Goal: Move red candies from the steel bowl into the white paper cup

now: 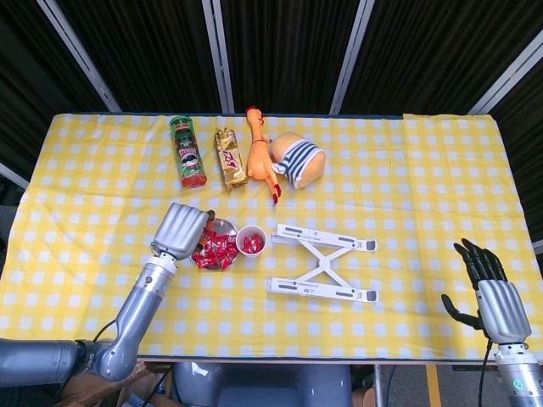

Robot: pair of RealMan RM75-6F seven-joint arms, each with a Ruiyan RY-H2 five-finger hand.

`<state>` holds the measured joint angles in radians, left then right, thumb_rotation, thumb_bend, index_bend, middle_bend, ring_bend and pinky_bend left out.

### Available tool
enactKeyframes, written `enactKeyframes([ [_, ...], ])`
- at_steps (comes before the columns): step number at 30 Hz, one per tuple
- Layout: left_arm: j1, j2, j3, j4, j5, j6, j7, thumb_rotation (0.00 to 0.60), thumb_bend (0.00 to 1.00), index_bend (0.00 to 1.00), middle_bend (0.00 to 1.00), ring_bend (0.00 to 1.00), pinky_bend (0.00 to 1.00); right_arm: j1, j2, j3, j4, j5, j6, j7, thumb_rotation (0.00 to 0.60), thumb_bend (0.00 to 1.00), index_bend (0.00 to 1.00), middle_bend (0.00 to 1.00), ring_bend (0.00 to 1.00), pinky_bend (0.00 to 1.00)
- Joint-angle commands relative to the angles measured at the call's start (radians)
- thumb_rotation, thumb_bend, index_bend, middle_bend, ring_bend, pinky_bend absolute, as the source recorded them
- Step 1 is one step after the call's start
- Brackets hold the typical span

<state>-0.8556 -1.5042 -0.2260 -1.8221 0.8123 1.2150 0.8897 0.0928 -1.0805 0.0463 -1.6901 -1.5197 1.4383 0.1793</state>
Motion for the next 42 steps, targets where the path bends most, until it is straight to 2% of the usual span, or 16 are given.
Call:
enactKeyframes([
  [1, -0.057, -0.066, -0.013, 0.053, -0.037, -0.025, 0.057, 0.6, 0.37, 0.55, 0.94, 0.96, 0.99, 0.0, 0.001, 0.0, 0.0, 0.0, -0.001, 0.002, 0.6, 0.41, 0.0, 0.0, 0.0, 0.0],
  [12, -0.155, -0.208, -0.047, 0.2, -0.119, -0.033, 0.122, 0.6, 0.36, 0.55, 0.94, 0.97, 0.99, 0.002, 0.006, -0.001, -0.004, -0.002, -0.004, 0.02, 0.6, 0.41, 0.0, 0.0, 0.0, 0.0],
  [18, -0.185, -0.242, -0.058, 0.243, -0.14, -0.046, 0.122, 0.6, 0.36, 0.55, 0.94, 0.97, 0.99, 0.003, 0.008, 0.002, -0.006, 0.002, -0.006, 0.029, 0.6, 0.41, 0.0, 0.0, 0.0, 0.0],
  [23, -0.205, -0.256, -0.061, 0.258, -0.154, -0.051, 0.128, 0.6, 0.3, 0.52, 0.93, 0.96, 0.99, 0.004, 0.01, 0.002, -0.007, 0.003, -0.008, 0.03, 0.6, 0.41, 0.0, 0.0, 0.0, 0.0],
  [28, -0.209, -0.249, -0.058, 0.25, -0.156, -0.043, 0.127, 0.6, 0.27, 0.44, 0.92, 0.96, 0.99, 0.004, 0.01, 0.002, -0.006, 0.004, -0.008, 0.03, 0.6, 0.41, 0.0, 0.0, 0.0, 0.0],
  [35, -0.194, -0.214, -0.06, 0.212, -0.146, -0.021, 0.096, 0.6, 0.26, 0.43, 0.91, 0.95, 0.99, 0.002, 0.01, 0.0, -0.006, 0.002, -0.005, 0.025, 0.6, 0.41, 0.0, 0.0, 0.0, 0.0],
  [42, -0.127, -0.094, -0.011, 0.11, -0.144, 0.014, 0.076, 0.6, 0.26, 0.42, 0.92, 0.96, 0.99, 0.002, 0.009, 0.0, -0.006, 0.001, -0.004, 0.023, 0.6, 0.41, 0.0, 0.0, 0.0, 0.0],
])
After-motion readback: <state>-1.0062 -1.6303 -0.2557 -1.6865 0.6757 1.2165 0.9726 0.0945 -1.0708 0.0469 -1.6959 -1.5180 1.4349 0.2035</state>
